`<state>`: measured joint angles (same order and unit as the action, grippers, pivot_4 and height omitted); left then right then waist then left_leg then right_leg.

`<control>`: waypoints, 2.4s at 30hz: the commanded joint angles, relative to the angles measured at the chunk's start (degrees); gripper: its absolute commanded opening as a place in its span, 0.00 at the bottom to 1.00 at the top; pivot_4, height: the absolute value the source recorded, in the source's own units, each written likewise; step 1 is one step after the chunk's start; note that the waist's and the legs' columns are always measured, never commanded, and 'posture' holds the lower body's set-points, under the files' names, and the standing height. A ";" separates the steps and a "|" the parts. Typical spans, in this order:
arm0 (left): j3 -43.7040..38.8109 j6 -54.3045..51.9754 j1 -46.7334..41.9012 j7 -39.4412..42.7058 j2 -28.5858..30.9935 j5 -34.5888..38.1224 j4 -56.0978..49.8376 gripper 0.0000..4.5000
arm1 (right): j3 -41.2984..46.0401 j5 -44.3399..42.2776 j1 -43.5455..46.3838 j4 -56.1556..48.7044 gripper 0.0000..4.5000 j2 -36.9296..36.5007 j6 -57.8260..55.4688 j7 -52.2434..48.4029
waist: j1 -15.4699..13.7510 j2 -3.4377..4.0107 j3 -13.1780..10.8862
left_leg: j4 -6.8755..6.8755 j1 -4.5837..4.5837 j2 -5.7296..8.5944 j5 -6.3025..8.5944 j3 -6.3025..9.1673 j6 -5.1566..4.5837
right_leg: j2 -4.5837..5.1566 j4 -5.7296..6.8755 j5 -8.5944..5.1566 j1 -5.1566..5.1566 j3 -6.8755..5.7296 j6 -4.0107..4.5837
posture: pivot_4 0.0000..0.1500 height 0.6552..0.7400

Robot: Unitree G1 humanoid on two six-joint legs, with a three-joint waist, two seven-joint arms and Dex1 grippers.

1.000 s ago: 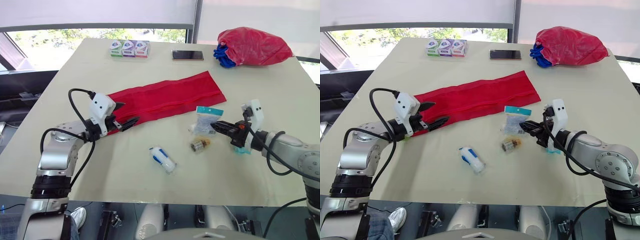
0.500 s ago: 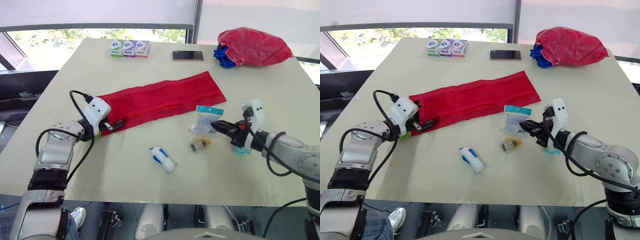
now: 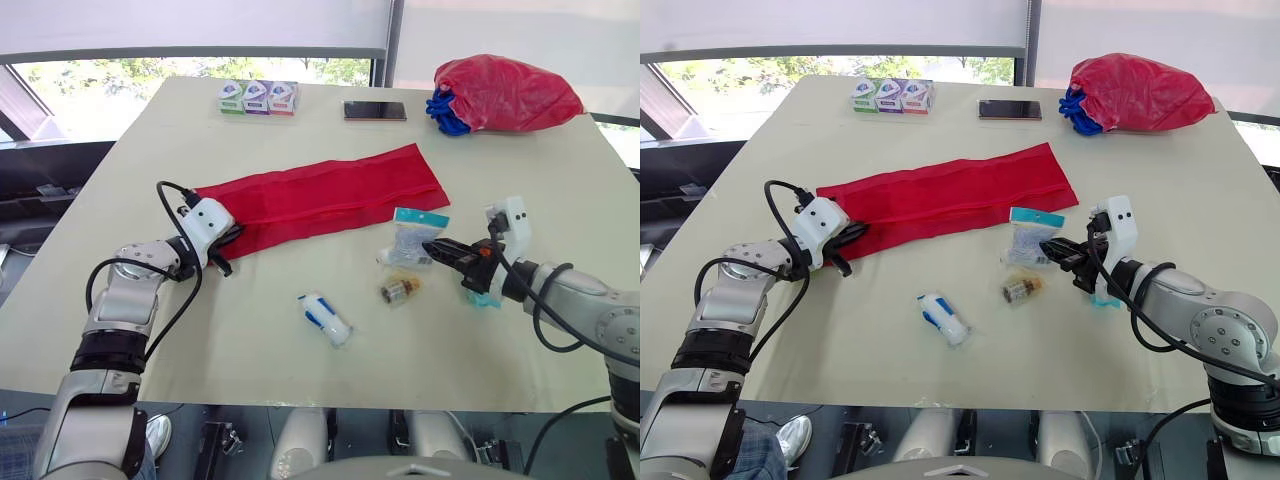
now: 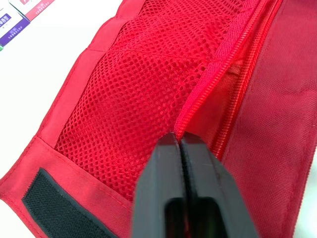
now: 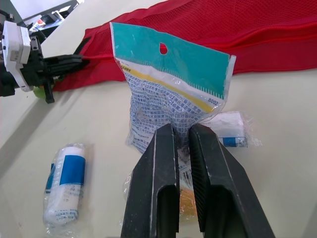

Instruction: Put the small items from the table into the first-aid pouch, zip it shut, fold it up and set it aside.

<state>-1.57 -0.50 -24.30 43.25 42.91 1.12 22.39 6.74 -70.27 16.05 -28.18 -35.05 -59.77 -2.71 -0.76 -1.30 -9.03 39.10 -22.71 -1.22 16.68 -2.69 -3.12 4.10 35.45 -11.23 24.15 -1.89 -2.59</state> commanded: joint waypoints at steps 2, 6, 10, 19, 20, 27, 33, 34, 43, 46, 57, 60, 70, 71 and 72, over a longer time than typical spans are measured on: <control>-0.76 3.88 -0.31 -0.54 0.61 -0.67 -0.38 0.01 | 1.51 -0.85 0.66 -1.50 0.00 0.00 0.19 -0.02 | 0.00 0.00 0.00 | 0.00 0.00 0.00 0.00 0.00 0.00 | 0.00 0.00 0.00 0.00 0.00 0.00 | 1.00 1.00; -0.61 6.45 -0.29 0.73 -0.27 0.06 -1.03 0.01 | 1.29 -1.39 0.89 -1.55 0.00 0.27 -0.02 0.28 | -0.03 0.00 0.00 | 0.00 0.00 0.00 0.00 0.01 0.00 | 0.01 0.00 0.00 0.00 -0.01 0.01 | 1.00 1.00; 1.21 7.75 -1.84 4.34 -3.05 2.07 -3.48 0.01 | 0.52 -4.61 1.26 -1.21 0.00 1.48 -1.47 3.09 | -0.10 -0.01 0.01 | 0.01 -0.01 0.01 0.00 0.01 0.00 | 0.02 0.01 0.01 -0.01 -0.01 0.00 | 1.00 1.00; 7.65 12.59 -9.04 8.97 -10.39 0.62 0.28 0.01 | -4.17 -13.05 8.95 7.64 0.00 6.15 -7.01 13.26 | 0.07 -0.06 0.04 | 0.13 0.00 0.02 -0.02 -0.03 -0.02 | -0.01 0.12 0.08 -0.01 0.01 0.06 | 1.00 1.00; 8.26 13.15 -9.79 9.34 -11.24 0.53 1.05 0.01 | -5.22 -13.56 10.14 9.54 0.00 6.30 -8.54 14.34 | 0.07 -0.06 0.04 | 0.13 0.01 0.01 -0.02 -0.03 -0.03 | -0.04 0.14 0.09 -0.02 0.00 0.04 | 1.00 1.00; 9.08 15.91 -14.55 12.09 -15.61 1.82 6.75 0.01 | -7.89 -14.08 17.05 21.28 0.00 9.57 -14.98 20.69 | 0.12 -0.06 0.04 | 0.12 -0.04 0.02 -0.02 -0.02 -0.03 | -0.08 0.14 0.11 0.00 0.00 0.02 | 1.00 1.00; 11.01 19.91 -16.58 16.54 -17.71 1.43 9.84 0.01 | -5.93 -16.91 21.04 27.31 0.00 12.65 -16.24 25.93 | -0.05 -0.06 0.04 | 0.12 -0.05 0.02 -0.02 0.02 -0.04 | -0.08 0.15 0.11 -0.01 -0.04 0.01 | 1.00 1.00; 11.64 20.95 -17.05 17.28 -18.16 1.05 10.84 0.01 | -5.99 -18.16 21.06 26.93 0.00 12.74 -16.57 26.43 | -0.04 -0.07 0.04 | 0.12 -0.06 0.03 -0.02 0.03 -0.04 | -0.07 0.15 0.11 -0.01 -0.03 0.01 | 1.00 1.00; 15.66 29.53 -22.14 23.01 -21.37 -1.55 21.27 0.01 | -7.50 -28.38 14.06 15.38 0.00 1.52 -18.53 24.01 | 0.27 -0.08 0.05 | 0.13 -0.11 0.05 0.05 0.00 -0.16 | -0.05 0.05 0.12 -0.02 -0.02 -0.01 | 1.00 1.00; 17.12 32.47 -23.24 28.55 -22.12 -0.76 23.28 0.01 | -6.13 -30.93 11.32 12.48 0.00 -3.62 -17.19 22.61 | -0.12 -0.08 0.05 | 0.13 -0.12 0.03 0.05 0.07 -0.16 | -0.06 0.06 0.11 -0.02 -0.06 0.00 | 1.00 1.00; 15.96 35.37 -25.35 37.43 -18.43 0.25 29.32 0.01 | -9.18 -35.56 8.29 8.68 0.00 -10.14 -8.42 23.15 | 0.33 -0.10 0.06 | 0.14 -0.07 -0.03 0.06 0.01 -0.18 | -0.11 0.03 0.11 -0.02 0.01 0.01 | 1.00 1.00; 14.51 33.61 -28.09 33.44 -17.59 -0.31 33.02 0.01 | -12.40 -36.50 8.92 8.21 0.00 -8.41 -6.56 25.12 | 0.19 -0.11 0.07 | 0.22 -0.08 -0.02 0.06 0.03 -0.18 | -0.11 0.09 0.11 -0.03 0.00 0.00 | 1.00 1.00; 11.42 29.79 -28.28 32.91 -17.02 0.91 32.31 0.01 | -17.91 -35.11 16.67 19.98 0.00 1.35 -1.71 33.77 | 0.24 -0.14 0.07 | 0.24 -0.14 -0.01 0.06 0.00 -0.18 | -0.09 0.06 0.12 -0.01 0.00 -0.01 | 1.00 1.00; 11.32 29.62 -28.09 32.78 -16.96 0.90 31.99 0.01 | -18.05 -35.13 17.82 21.60 0.00 2.49 -1.65 34.57 | 0.26 -0.13 0.07 | 0.24 -0.14 -0.01 0.06 0.00 -0.18 | -0.09 0.07 0.12 -0.01 0.00 -0.01 | 1.00 1.00; 11.20 29.42 -27.89 32.72 -16.92 0.92 31.67 0.01 | -18.28 -34.80 18.78 22.92 0.00 3.45 -1.98 35.09 | 0.29 -0.13 0.07 | 0.24 -0.14 -0.01 0.06 0.00 -0.18 | -0.09 0.07 0.12 -0.01 0.00 -0.01 | 1.00 1.00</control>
<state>11.11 29.10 -51.89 76.20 25.62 0.74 56.53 -11.54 -104.72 33.31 -6.06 -32.05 -62.28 31.33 -0.47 -1.43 -8.96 39.35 -22.84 -1.23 16.74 -2.69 -3.31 4.01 35.55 -11.11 24.14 -1.89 -2.60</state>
